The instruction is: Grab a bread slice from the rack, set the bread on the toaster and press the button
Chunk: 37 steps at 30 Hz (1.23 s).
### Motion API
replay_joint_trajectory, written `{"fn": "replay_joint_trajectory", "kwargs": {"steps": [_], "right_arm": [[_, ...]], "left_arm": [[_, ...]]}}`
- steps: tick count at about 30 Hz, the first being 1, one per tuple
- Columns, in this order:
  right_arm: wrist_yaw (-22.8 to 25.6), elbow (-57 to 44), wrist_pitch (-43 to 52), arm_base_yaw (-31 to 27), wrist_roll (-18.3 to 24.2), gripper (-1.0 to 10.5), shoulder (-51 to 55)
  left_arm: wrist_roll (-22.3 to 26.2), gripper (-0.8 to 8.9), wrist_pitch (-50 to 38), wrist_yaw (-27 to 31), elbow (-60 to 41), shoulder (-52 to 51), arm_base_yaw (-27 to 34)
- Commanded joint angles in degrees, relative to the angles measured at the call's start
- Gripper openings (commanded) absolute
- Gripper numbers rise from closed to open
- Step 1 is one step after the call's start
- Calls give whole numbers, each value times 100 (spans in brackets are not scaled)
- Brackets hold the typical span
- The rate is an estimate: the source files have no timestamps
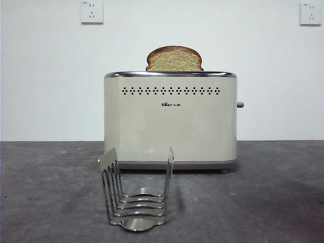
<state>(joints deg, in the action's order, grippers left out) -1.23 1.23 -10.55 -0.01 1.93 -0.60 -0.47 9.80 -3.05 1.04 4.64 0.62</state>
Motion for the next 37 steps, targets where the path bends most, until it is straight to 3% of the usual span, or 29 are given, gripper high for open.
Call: {"fn": "replay_joint_trajectory", "kwargs": {"steps": [1,7,37], "right_arm": [[127,-44,2,7,-59,1,17],[328,-44,-15,7,-57,1,17],[319,-44,-11,4,-77,1,11]], "left_arm": [[26,-3,-42,-17,-59,2,15],[26,-3,-39,-17,-59,2,15],[26,-3,-39,-17,-59,2,15]]}}
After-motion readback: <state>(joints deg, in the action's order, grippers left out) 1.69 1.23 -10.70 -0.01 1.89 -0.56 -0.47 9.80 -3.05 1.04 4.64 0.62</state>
